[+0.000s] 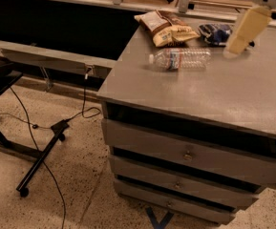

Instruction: Pick blue chip bag

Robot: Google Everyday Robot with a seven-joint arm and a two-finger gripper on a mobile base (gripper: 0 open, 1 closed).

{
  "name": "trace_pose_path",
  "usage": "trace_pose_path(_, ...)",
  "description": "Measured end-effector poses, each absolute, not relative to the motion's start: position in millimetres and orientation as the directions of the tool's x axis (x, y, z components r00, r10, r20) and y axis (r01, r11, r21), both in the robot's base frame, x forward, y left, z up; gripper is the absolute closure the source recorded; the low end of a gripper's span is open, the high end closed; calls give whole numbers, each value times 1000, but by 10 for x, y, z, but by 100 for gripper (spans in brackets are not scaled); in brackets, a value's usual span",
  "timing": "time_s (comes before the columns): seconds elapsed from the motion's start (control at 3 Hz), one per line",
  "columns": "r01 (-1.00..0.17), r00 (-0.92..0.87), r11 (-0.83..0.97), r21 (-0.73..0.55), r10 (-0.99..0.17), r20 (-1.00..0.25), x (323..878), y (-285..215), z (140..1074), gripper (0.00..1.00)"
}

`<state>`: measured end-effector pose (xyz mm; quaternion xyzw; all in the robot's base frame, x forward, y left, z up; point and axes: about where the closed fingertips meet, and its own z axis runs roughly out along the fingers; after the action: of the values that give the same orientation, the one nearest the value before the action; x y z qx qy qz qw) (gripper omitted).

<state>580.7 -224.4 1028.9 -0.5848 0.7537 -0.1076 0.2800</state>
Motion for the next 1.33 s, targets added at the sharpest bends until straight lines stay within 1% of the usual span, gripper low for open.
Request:
trace_pose_path(0.33, -801, -154, 303, -516, -938, -312, 5953, -2262, 10399, 0)
trace_pose_path(0.67, -802, -152, 292, -522, -943, -294, 5933, -2240, 10354, 0)
trace_pose_path(1.0, -748, -253, 391, -536, -915, -313, 5907, -2566, 10147, 0)
trace_pose_path(1.33, -626, -328, 524, -577, -849, -415, 6316, -2929, 10031, 0)
